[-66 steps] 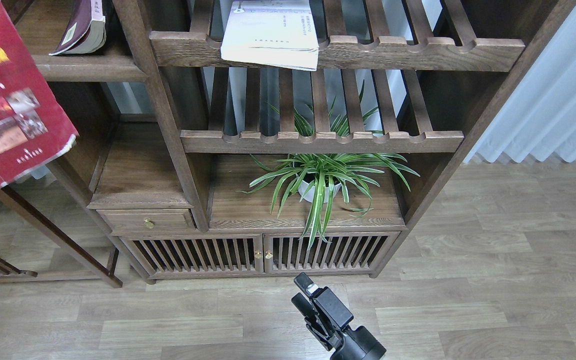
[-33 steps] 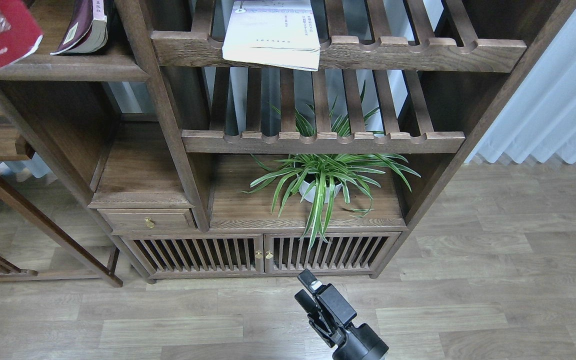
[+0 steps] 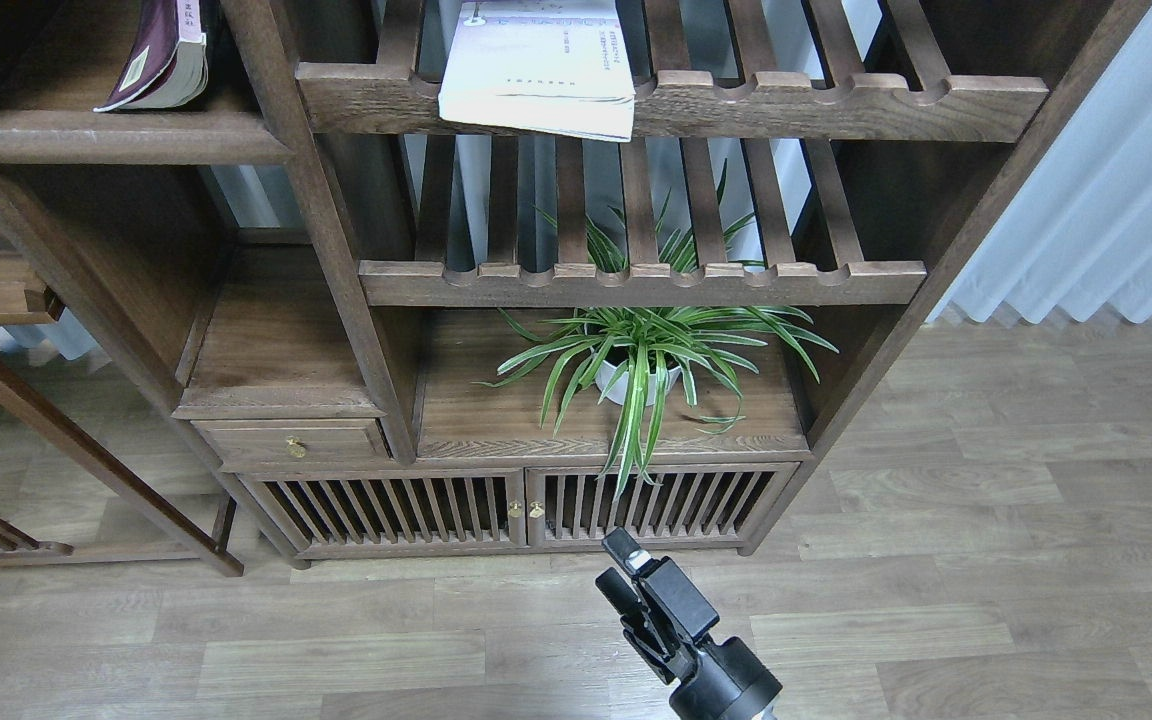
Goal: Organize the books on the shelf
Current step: 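Place the red book on the high shelf and withdraw the left gripper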
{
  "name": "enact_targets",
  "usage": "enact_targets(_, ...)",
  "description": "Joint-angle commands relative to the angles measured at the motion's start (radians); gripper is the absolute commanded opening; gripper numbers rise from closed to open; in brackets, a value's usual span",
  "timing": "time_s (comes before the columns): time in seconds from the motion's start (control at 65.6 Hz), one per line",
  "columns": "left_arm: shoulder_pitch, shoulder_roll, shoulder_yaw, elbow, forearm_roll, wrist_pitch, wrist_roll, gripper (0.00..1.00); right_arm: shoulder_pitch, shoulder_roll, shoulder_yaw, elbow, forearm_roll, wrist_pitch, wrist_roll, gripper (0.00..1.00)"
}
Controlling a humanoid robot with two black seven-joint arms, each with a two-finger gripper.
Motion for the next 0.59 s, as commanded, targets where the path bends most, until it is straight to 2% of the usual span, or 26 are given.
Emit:
enact_targets(0.0, -0.055, -0.028, 0.032, 0.08, -0.003, 0.0, 0.0, 0.1, 0.0, 0.0, 0.001, 0.001, 0.0, 0.0, 0.0, 0.96)
enact_targets(0.457, -0.19, -0.145, 0.155, 0.304, -0.003, 0.0, 0.0, 0.14, -0.002, 0.0, -0.003, 0.0, 0.003, 0.0, 0.0, 0.96)
enact_targets(0.564, -0.19, -0.16, 0.155, 0.325, -0.003, 0.0, 0.0, 0.17, 0.0, 0.0, -0.003, -0.002, 0.003, 0.0, 0.0, 0.96)
enact_targets(0.579, -0.188, -0.168, 0.156, 0.325, -0.003, 0.0, 0.0, 0.24, 0.0, 0.0, -0.005, -0.002, 0.003, 0.0, 0.0, 0.96)
